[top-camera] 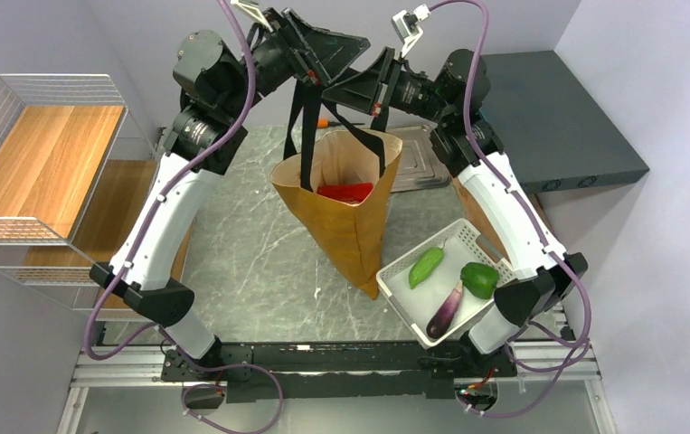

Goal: Place the food into the grocery bag and tie it
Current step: Tie the grocery bag at the center of the board.

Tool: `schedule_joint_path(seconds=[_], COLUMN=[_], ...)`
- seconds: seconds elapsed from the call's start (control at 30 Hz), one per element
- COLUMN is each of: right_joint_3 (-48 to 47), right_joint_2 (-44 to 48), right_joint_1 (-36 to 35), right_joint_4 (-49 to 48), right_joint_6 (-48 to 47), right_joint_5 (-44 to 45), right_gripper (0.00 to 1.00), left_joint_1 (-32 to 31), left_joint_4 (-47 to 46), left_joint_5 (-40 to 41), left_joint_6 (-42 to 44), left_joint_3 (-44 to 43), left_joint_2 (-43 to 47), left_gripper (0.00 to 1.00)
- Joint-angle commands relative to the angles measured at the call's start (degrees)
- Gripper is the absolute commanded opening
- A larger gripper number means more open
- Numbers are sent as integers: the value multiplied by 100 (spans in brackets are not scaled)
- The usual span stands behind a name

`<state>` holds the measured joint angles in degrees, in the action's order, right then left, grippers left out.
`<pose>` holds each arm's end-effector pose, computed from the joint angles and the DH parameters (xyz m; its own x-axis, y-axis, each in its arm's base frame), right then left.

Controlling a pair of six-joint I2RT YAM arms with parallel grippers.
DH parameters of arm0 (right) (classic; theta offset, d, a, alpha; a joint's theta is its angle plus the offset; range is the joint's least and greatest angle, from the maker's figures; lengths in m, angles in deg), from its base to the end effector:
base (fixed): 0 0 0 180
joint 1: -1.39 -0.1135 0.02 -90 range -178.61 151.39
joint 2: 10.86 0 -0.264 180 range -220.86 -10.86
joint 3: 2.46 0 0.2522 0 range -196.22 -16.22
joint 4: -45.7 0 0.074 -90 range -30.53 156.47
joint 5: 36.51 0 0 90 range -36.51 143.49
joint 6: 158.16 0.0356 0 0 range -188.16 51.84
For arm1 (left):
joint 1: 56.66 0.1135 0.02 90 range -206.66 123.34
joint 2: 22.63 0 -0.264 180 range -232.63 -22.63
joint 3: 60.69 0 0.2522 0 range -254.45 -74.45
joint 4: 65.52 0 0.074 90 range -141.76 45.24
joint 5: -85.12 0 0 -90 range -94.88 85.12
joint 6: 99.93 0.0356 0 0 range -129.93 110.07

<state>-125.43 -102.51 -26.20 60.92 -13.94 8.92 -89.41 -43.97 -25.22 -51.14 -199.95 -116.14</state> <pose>0.2884 0.1789 0.5360 -0.6088 0.3340 -0.7196 -0.7417 0.0824 0.6657 0.2541 -0.1782 0.6017 -0.2505 -0.5734 -0.7801 0.8093 0.3181 -0.4937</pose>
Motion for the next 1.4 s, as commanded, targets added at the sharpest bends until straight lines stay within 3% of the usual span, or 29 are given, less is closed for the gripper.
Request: schedule_joint_path(seconds=[0.0,0.2,0.3,0.4,0.57,0.77,0.9,1.0,1.07,1.17,1.23,1.27,1.33,1.37], right_joint_3=[164,476,629,542,980,685,1097,950,683,531,501,467,219,-15], right_joint_2=[-84,-440,-471,-498,-593,-745,-859,-849,-872,-929,-1015,-1066,-1182,-1221], right_joint_1=[8,11,9,-13,75,55,169,185,179,177,168,165,140,119], right_joint_4=[-1050,-2746,-3181,-2943,-3934,-3276,-4289,-4114,-3731,-4106,-4708,-5004,-5207,-5086], right_joint_6=[472,1968,2251,2098,3001,2657,3603,3414,3242,3697,4323,4634,5022,5008], right_joint_5=[-420,-1242,-1254,-1245,-1148,-1050,-1027,-1036,-1081,-1111,-986,-884,-780,-796], right_gripper=[0,0,0,0,0,0,0,0,0,0,0,0,0,0], left_joint_1=[41,182,182,182,145,120,145,147,151,245,280,278,272,270], left_joint_4=[-611,-1021,-1182,-939,-1267,-1323,-2525,-1650,-1352,-1551,-1580,-1555,-1066,-611], left_joint_5=[-820,-2074,-2117,-2135,-2275,-2233,-2465,-2517,-2431,-2255,-2338,-2493,-2729,-2741], left_joint_6=[-252,-1273,-1348,-1213,-1461,-1602,-2600,-2035,-1709,-1740,-1756,-1776,-1670,-1564], left_joint_3=[-179,-522,-557,-467,-178,11,-67,-398,-102,575,653,501,-3,-336], left_joint_2=[84,-297,-330,-259,-36,156,9,-55,140,406,386,280,-33,-201], left_gripper=[93,94,93,94,91,92,91,91,90,82,71,68,50,49])
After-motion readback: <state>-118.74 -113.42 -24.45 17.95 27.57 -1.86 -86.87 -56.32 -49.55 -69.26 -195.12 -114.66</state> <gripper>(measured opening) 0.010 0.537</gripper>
